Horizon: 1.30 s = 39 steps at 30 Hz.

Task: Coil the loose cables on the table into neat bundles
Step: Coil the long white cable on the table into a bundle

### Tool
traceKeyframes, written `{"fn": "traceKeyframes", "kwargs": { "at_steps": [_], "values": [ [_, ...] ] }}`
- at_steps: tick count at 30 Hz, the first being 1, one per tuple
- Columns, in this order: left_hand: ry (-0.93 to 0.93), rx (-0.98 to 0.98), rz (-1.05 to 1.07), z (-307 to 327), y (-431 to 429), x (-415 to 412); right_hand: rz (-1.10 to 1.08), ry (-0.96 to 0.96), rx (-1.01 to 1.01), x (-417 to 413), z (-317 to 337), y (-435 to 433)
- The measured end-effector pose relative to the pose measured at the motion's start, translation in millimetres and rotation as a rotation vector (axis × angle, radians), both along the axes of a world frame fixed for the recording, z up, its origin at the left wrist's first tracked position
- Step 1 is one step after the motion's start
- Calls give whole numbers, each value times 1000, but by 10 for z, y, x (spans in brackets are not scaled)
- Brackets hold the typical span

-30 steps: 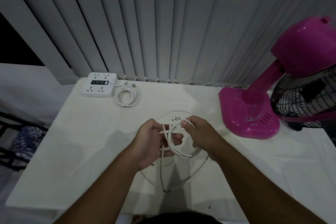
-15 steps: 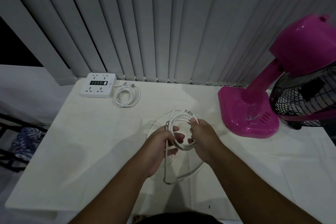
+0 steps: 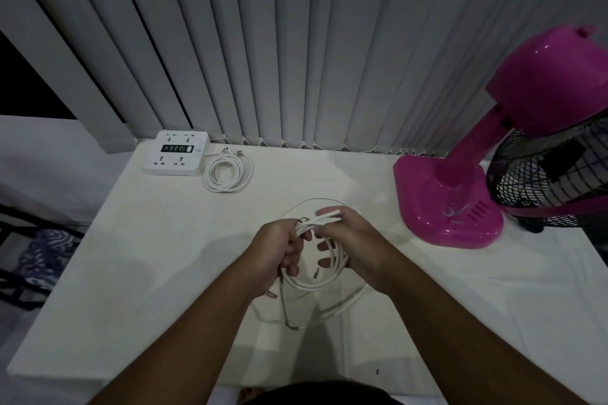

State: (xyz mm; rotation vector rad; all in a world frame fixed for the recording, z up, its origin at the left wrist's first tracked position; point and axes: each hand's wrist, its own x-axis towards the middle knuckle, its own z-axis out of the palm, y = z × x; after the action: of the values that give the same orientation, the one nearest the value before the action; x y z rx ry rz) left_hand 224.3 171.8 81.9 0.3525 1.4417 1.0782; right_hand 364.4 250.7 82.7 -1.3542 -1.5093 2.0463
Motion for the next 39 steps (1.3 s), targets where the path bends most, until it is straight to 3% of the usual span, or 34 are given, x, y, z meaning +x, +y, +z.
{"fn": "traceKeyframes", "kwargs": {
  "at_steps": [7, 11, 13, 16, 19, 22, 26, 30, 34, 37, 39],
  "values": [
    [15, 94, -5, -119, -1, -22, 175, -139, 154, 50, -14, -44],
    [-27, 36, -66, -300, -119, -47, -120, 89, -96, -7, -53, -42],
    [-111, 8, -60, -354, -171, -45, -206, 85, -136, -21, -82, -14],
    [-361, 66, 183, -373, -162, 20, -190, -17, -92, -14, -169, -67],
    [-452, 100, 370, -349, -108, 102, -173, -67, -166, 2, -231, -183],
    [-311, 49, 395, -302, -91, 102, -150, -37, -158, 38, -244, -176],
    [-27, -33, 192, -234, -106, 26, 15, -189, 166, 126, -145, -21],
    [-18, 31, 67, -194, -91, 47, 198, -309, 222, 41, -89, -27],
    [-180, 128, 61, -293, -108, 23, -54, -306, 24, -12, -111, -30],
    [-63, 80, 15, -395, -164, 13, -338, -118, -253, -5, -122, -53],
    [-74, 104, 69, -428, -192, 46, -440, -64, -325, -30, -132, -97]
  ]
}}
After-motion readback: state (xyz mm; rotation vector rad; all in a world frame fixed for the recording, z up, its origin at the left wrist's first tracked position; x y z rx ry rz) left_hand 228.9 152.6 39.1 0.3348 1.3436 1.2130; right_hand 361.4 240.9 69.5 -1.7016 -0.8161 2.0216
